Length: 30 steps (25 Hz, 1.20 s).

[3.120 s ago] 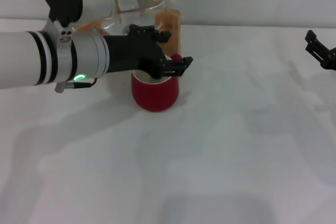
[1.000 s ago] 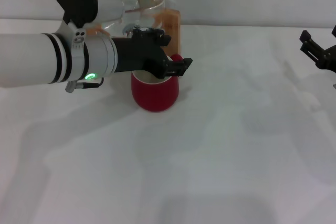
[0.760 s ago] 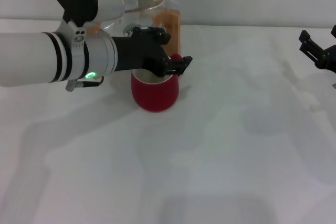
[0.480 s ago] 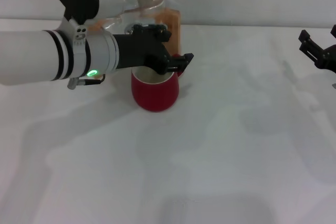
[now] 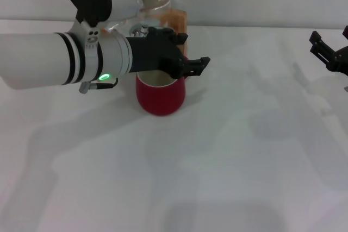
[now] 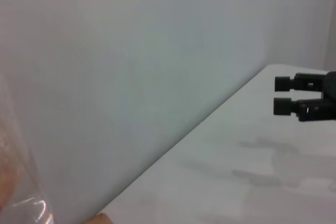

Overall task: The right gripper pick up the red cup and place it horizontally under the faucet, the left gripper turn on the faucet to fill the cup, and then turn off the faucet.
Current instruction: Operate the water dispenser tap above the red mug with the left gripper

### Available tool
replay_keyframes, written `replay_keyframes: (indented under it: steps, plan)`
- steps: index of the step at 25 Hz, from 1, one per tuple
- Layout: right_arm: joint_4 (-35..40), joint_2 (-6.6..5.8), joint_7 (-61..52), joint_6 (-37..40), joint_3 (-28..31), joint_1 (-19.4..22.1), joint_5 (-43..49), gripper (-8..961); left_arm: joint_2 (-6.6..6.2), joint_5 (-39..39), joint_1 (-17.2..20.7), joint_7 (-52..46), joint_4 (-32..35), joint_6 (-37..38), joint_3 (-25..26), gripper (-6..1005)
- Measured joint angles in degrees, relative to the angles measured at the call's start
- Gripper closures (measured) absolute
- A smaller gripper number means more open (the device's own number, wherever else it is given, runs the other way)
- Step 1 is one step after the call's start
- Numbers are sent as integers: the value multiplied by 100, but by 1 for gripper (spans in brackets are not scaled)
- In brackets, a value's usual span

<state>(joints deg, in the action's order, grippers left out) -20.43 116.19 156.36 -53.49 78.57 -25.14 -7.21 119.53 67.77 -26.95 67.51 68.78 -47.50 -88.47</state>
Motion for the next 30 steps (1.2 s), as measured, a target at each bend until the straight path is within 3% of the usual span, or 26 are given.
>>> replay_keyframes:
  steps: [10, 30]
  plan:
    - [3, 0, 0, 2, -9, 0, 0, 96, -5, 234, -167, 169, -317, 21, 26, 242]
    - [-4, 0, 0, 5, -45, 16, 0, 96, -18, 316, -107, 323, -363, 176, 159, 243]
